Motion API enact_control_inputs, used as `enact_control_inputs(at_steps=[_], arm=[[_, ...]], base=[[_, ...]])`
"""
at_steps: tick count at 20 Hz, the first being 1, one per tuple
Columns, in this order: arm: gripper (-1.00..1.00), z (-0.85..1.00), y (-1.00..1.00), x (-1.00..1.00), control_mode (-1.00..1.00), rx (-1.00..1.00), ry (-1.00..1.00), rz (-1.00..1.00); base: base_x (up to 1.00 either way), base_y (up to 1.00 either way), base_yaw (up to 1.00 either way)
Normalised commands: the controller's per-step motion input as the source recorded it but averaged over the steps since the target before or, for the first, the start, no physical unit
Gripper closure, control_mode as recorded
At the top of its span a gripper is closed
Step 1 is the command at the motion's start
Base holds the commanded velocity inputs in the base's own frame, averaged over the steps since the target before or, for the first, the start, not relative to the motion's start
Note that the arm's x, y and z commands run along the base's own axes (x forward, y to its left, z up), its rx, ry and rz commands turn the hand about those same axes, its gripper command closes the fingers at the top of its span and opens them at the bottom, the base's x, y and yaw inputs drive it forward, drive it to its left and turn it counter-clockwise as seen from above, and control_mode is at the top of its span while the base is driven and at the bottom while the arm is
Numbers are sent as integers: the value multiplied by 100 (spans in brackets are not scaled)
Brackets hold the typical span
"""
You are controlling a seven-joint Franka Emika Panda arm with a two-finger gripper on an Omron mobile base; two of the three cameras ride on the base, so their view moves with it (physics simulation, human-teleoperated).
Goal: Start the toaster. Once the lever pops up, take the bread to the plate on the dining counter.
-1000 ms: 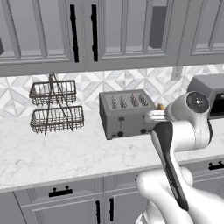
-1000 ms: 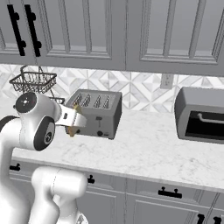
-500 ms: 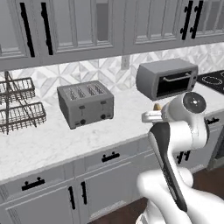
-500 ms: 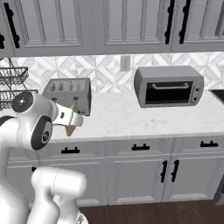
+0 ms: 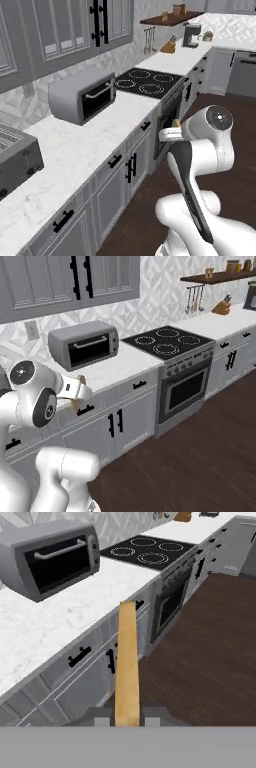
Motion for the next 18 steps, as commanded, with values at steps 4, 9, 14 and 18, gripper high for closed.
enact_control_inputs(at_steps=[4,9,14,18], arm=[[100,0,0,0,100,0,0,0],[100,0,0,0,100,0,0,0],[100,0,0,0,100,0,0,0],[100,0,0,0,100,0,0,0]], base=[[0,0,-100],[0,-11,-99],[2,-44,-90],[51,-62,-69]])
